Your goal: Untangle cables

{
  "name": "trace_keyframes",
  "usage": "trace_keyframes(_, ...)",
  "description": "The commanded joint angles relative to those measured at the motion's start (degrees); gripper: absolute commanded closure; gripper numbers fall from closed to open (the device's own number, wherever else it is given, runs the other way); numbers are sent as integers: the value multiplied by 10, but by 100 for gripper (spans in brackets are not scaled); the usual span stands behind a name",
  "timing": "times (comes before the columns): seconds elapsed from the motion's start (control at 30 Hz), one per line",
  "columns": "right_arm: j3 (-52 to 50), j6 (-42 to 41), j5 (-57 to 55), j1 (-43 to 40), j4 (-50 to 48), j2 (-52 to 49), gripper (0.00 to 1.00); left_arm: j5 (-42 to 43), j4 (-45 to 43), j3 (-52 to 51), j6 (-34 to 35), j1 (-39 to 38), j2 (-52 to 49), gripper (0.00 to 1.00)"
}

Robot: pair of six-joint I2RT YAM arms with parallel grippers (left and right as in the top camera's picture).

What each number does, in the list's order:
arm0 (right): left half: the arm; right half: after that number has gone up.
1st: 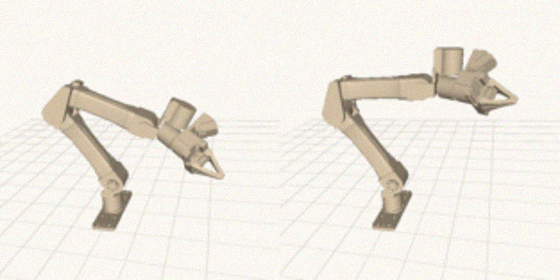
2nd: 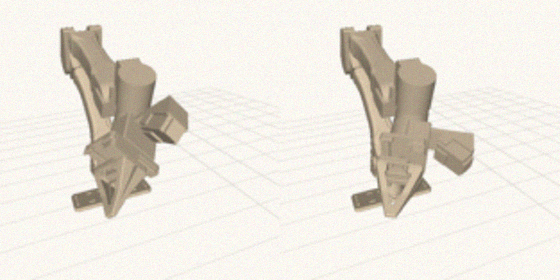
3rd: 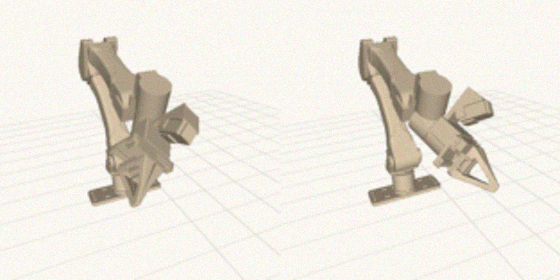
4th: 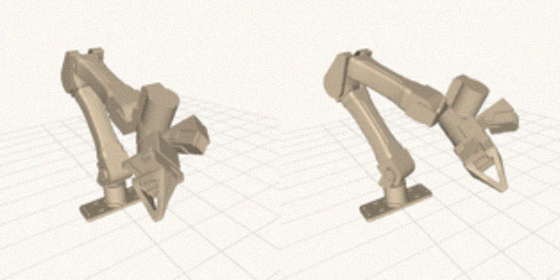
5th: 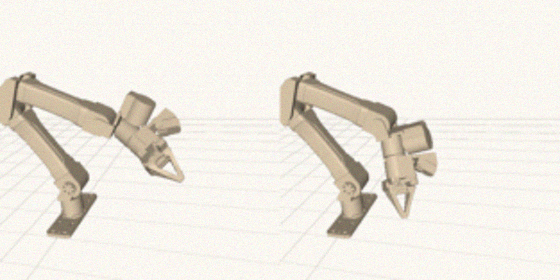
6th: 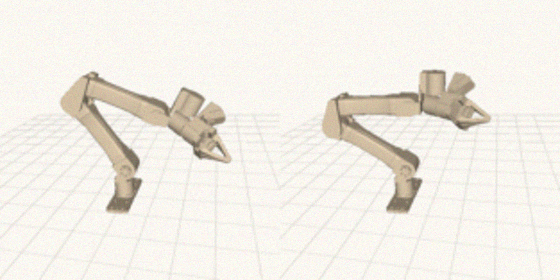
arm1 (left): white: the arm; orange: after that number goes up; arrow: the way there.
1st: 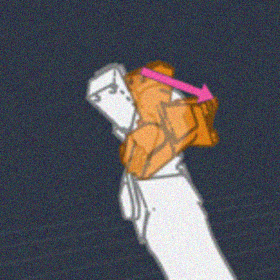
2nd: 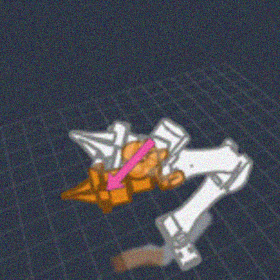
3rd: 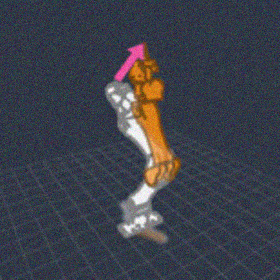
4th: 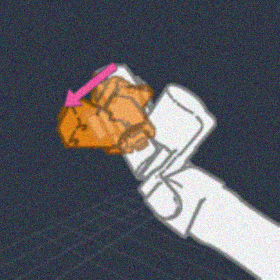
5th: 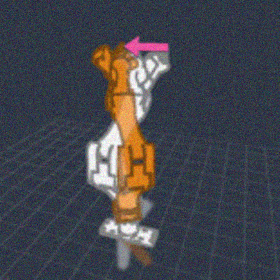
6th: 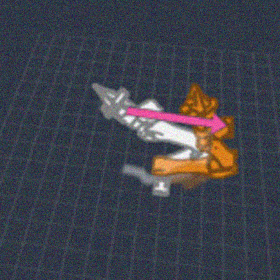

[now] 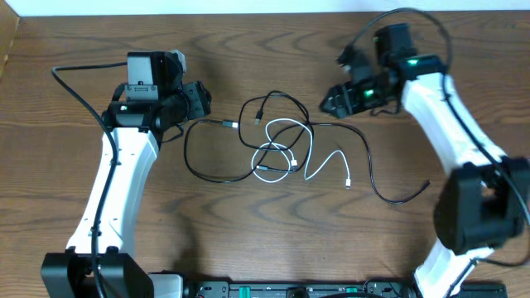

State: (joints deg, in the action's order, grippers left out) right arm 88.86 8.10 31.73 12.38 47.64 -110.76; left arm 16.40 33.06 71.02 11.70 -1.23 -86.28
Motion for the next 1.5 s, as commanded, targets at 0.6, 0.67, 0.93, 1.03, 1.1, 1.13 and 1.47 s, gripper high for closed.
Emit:
trace_keyframes(0.6,58,-33,219,79,-76,-93,99,0,9,5,-25,3,-1,41)
trace_keyframes(0.67,83,-68,218,78,-75,-58,99,0,10,5,-25,3,-2,41)
trace_keyframes(0.93,142,-139,93,77,-76,129,99,0,10,5,-25,3,-2,41)
trace_keyframes(1.03,146,-165,-3,77,-79,202,99,0,10,5,-25,3,-2,41)
trace_keyframes(1.1,146,-171,-47,76,-81,233,99,0,10,5,-25,3,-2,41)
trace_keyframes(1.13,146,-175,-61,73,-83,245,99,0,10,5,-25,3,-2,41)
trace_keyframes(1.47,146,-205,-94,-45,-76,290,99,0,10,5,-25,3,-2,41)
